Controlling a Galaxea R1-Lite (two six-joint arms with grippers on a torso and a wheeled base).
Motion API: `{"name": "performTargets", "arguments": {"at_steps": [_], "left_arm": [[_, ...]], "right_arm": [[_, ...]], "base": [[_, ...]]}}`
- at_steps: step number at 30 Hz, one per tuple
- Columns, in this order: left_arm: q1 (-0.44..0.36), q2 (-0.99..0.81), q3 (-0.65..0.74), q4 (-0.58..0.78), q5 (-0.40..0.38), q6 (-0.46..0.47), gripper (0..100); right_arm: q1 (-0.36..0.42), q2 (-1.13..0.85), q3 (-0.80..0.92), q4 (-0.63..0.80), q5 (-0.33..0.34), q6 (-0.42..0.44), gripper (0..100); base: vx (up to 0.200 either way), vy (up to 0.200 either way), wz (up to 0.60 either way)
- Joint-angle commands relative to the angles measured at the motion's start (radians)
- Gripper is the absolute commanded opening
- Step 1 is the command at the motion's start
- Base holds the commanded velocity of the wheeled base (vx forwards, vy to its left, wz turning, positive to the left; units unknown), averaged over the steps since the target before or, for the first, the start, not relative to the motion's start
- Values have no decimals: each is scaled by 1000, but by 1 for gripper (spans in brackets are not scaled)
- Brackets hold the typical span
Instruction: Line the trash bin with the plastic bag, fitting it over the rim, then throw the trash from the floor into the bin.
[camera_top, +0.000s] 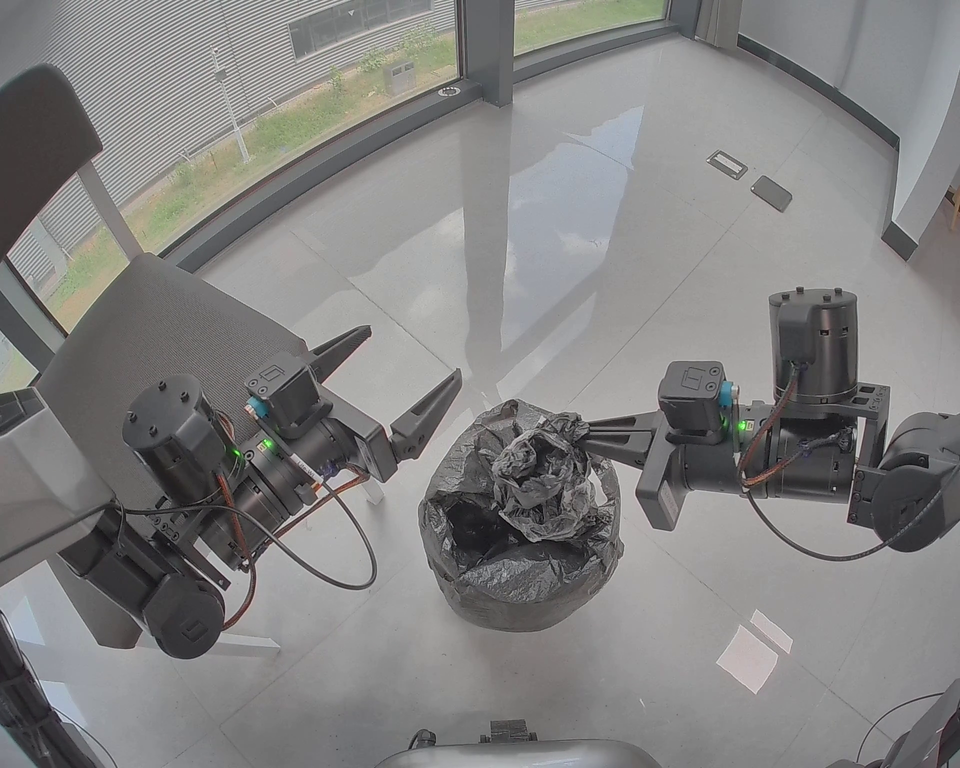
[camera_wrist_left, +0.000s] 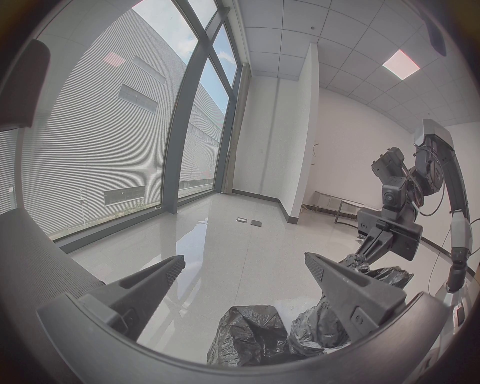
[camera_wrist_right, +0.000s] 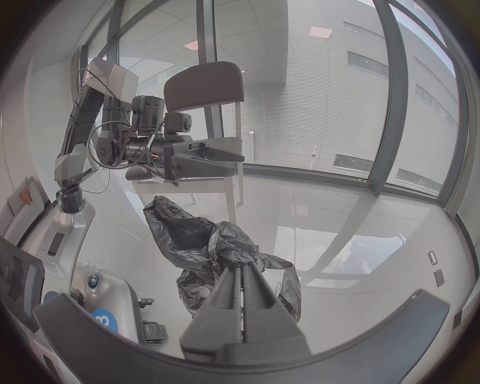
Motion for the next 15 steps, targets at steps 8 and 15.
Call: {"name": "performTargets", "arguments": {"at_steps": [8, 15], "left_arm": [[2, -13, 8, -13, -3, 0, 100], [6, -15, 18, -15, -3, -2, 100]], "right_arm": [[-3, 55, -27, -3, 1, 1, 100], [-14, 49, -27, -4, 1, -1, 100]], "base": [[0, 0, 0], [0, 0, 0]]}}
